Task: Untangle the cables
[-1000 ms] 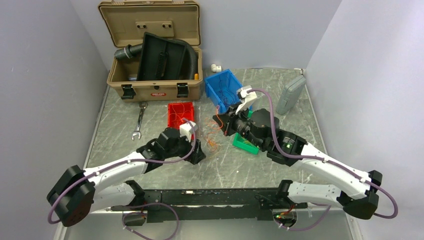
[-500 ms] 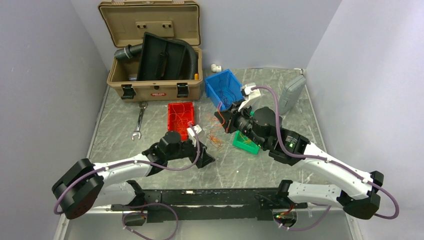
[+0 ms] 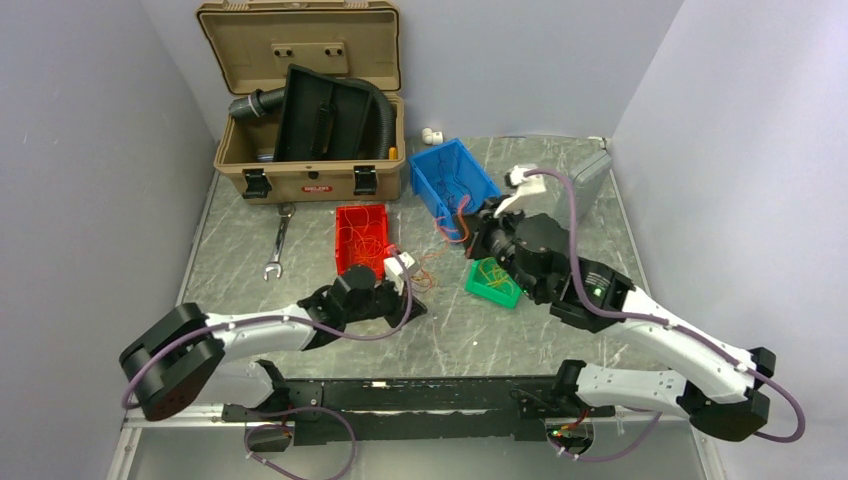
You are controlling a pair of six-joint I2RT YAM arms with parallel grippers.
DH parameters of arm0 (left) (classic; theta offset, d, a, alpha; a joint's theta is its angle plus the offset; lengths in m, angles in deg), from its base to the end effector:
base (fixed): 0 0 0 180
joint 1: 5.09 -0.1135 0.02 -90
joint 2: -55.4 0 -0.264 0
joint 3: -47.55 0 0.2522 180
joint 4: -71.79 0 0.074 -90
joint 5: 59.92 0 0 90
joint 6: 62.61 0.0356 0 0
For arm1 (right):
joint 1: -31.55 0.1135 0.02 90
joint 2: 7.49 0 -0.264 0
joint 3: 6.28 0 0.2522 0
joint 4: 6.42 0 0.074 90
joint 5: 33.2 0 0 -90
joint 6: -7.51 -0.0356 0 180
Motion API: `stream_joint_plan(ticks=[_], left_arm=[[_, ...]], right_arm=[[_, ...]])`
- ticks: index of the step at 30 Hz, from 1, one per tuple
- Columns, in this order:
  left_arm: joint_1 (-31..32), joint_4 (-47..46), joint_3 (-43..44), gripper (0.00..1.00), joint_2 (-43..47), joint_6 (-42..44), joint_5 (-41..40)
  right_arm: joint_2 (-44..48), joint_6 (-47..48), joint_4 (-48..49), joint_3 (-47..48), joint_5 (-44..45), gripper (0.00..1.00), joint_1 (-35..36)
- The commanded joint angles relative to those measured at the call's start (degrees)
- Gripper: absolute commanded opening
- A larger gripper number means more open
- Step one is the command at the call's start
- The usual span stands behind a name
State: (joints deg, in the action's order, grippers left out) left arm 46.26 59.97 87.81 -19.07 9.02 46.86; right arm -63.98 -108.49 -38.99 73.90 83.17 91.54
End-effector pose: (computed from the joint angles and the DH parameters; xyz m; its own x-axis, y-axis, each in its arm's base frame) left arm 0.1530 -0.2078 0.1849 -0.5140 0.1596 -0.8428 0.7929 0.4634 -0.3958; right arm 0.1186 0.1738 0.4186 -0.3133 0.2429 -0.9181 -0.4662 0.8029 0.3715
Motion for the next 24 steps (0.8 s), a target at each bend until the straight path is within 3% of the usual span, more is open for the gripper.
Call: stream_joint_plan(ticks=[1,5,9,20,24], left_arm=[[-0.05,-0.57,-4.64,0.00,7.76,-4.37,-7.06],[-1.67,10.98,-7.27,0.00,16.71,-6.99,-13.96],[-5.11,20.01,-10.04,0.00,26.72,-10.96,-19.83],[-13.03,36.86,-10.34,0.00,36.60,-18.36,-30.87],[-13.52,34.61,-9.81,0.00,38.10,-15.15,-27.06]], right_arm=[[6.81,-1.34,-8.46,3.95,20.13,0.00,-0.29],[13.08,-2.73,-16.14,3.44,32.76,0.00,-0.41],[18.28,-4.62,-23.24,3.85,38.28,0.00,-0.44],[21.95,-5.82,-28.34,5.68,39.66,0.00,-0.40],[22.40,-2.78,-24.01,4.55,33.76,0.00,-0.40]])
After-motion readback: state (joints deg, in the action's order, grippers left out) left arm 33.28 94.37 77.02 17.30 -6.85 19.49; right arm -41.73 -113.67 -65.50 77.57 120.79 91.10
